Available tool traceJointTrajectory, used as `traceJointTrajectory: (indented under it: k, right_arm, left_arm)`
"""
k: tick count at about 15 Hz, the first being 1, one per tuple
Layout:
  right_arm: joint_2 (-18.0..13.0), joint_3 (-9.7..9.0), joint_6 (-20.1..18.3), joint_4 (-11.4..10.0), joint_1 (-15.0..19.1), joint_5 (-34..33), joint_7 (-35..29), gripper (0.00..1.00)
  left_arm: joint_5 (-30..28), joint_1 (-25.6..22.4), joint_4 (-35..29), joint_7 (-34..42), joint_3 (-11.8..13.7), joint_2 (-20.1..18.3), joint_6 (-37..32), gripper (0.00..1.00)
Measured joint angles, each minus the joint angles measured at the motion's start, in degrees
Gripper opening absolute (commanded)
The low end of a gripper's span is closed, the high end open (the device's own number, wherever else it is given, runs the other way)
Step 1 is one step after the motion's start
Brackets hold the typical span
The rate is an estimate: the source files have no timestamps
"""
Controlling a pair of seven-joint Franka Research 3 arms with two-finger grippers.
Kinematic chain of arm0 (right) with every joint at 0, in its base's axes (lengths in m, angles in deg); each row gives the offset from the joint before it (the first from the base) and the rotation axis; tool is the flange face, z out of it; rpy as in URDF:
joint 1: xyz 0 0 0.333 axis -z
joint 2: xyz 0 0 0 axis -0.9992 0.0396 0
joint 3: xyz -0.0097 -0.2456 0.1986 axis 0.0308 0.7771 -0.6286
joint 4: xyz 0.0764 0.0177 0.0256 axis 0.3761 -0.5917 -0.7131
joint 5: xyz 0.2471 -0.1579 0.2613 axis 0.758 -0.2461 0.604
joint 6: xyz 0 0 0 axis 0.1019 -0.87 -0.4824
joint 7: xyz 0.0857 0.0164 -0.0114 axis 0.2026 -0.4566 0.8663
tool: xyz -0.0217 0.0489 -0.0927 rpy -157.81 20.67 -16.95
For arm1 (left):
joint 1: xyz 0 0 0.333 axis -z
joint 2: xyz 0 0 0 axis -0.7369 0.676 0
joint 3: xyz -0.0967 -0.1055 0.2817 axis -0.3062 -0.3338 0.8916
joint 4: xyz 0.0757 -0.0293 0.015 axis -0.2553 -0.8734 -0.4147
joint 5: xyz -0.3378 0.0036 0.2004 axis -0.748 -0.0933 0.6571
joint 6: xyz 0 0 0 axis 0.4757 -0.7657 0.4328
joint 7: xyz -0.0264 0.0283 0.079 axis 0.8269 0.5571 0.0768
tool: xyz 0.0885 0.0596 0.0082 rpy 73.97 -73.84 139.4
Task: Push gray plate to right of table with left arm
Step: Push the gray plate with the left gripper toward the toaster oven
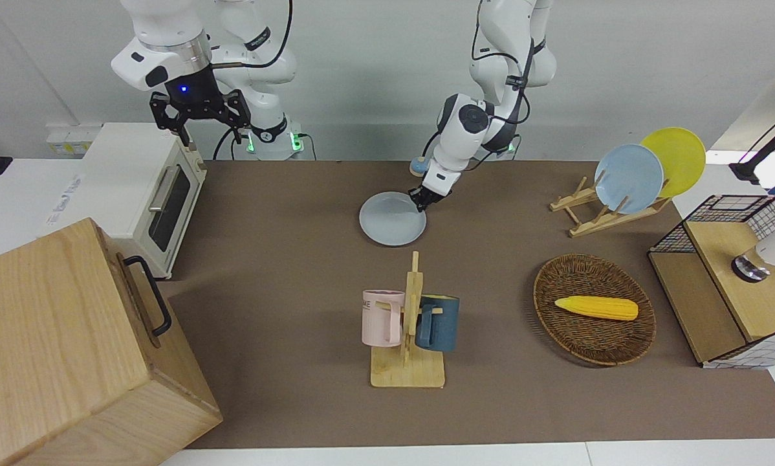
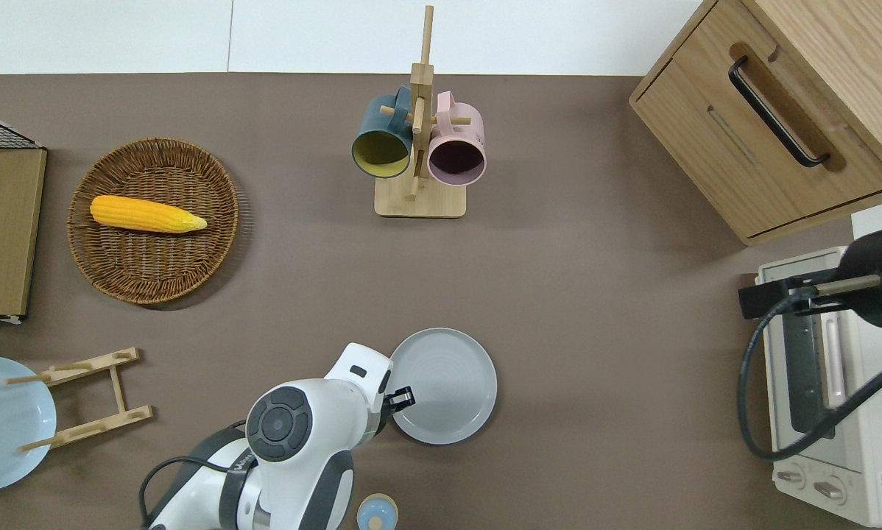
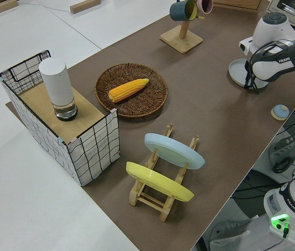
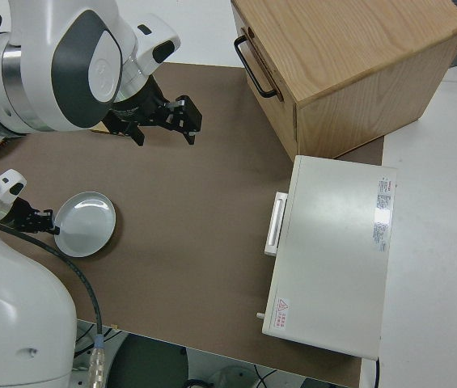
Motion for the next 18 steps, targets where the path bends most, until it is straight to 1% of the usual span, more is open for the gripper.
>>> traceJointTrajectory:
  k: [1,3,5,11,14,18]
  right_arm:
    - [0.00,0.00,0.00,0.00,0.00,0.00,0.00,0.996]
    - [0.00,0.00,0.00,0.00,0.00,0.00,0.00,0.996]
    - [0.00,0.00,0.00,0.00,0.00,0.00,0.00,0.996]
    - [0.00,0.00,0.00,0.00,0.00,0.00,0.00,0.996]
    - [0.00,0.00,0.00,0.00,0.00,0.00,0.00,0.996]
    - [0.00,0.00,0.00,0.00,0.00,0.00,0.00,0.996]
  left_arm:
    - [-0.12,1.95,0.74,-0.87,0.88,0.86,0.72,0.00]
    - [-0.23,7.76,3.54,-3.24,3.75,3.83,2.42,0.00]
    - [-0.25,10.72,5.55,-4.14,4.98,5.77,3.39,0.00]
    - [-0.29,16.36,12.30,-9.18,5.30,12.02,5.72,0.00]
    - [-0.29,17.73,13.88,-9.53,5.32,13.72,7.45,0.00]
    - [-0.29,18.73,15.46,-9.88,5.39,15.11,7.90,0.00]
